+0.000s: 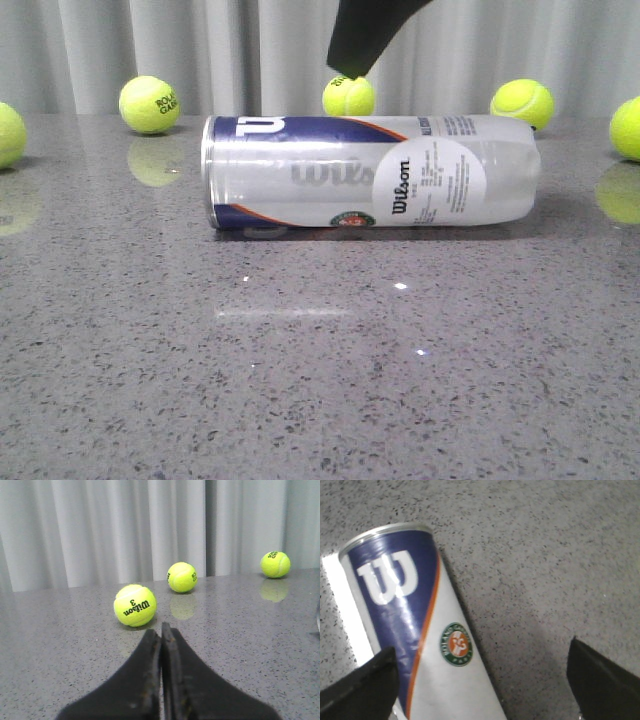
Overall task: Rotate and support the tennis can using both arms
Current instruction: 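Open the right gripper and withdraw it from the can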
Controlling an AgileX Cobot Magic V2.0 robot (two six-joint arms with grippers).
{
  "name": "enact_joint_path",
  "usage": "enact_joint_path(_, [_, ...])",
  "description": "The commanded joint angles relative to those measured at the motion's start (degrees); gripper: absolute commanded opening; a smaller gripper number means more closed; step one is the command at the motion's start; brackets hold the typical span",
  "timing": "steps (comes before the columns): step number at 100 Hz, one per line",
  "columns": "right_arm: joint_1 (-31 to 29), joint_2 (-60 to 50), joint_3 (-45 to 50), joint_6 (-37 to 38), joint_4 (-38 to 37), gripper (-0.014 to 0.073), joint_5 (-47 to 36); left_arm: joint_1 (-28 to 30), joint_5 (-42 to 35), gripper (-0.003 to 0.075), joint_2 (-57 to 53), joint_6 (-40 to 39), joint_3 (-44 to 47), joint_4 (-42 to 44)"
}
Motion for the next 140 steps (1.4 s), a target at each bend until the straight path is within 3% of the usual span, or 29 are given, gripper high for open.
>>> enact_joint_path(1, [-1.38,-3.94,-1.59,6.36,-1.09,0.0647,-2.49,0.09,-4.61,-0.0021,-2.19,-0.55,2.79,-0.04])
enact_joint_path(24, [-9.12,-7.48,-1.46,19.94,-1.62,0.0647,-4.24,0.09,-4.61,-0.0021,-2.19,-0.55,2.79,-0.04])
enact_joint_path(46, [-18.05,-12.78,2.56,22.30,-1.62,0.0647,-4.53,0.09,-4.61,-0.0021,-2.19,-0.55,2.79,-0.04])
enact_joint_path(80, [-30.18,-27.13,19.87,23.87,-1.62,0.0647,-13.13,0.09,-4.61,-0.0021,-2.19,-0.55,2.79,-0.04])
enact_joint_path(115, [-31.41,-46.28,42.52,24.16,-1.62,0.0647,-32.94,0.09,-4.61,-0.0021,-2.19,-0.55,2.79,-0.04])
enact_joint_path(140, [-31.41,-60.01,56.45,24.16,-1.62,0.0647,-42.12,0.09,-4.61,-0.0021,-2.19,-0.55,2.79,-0.04])
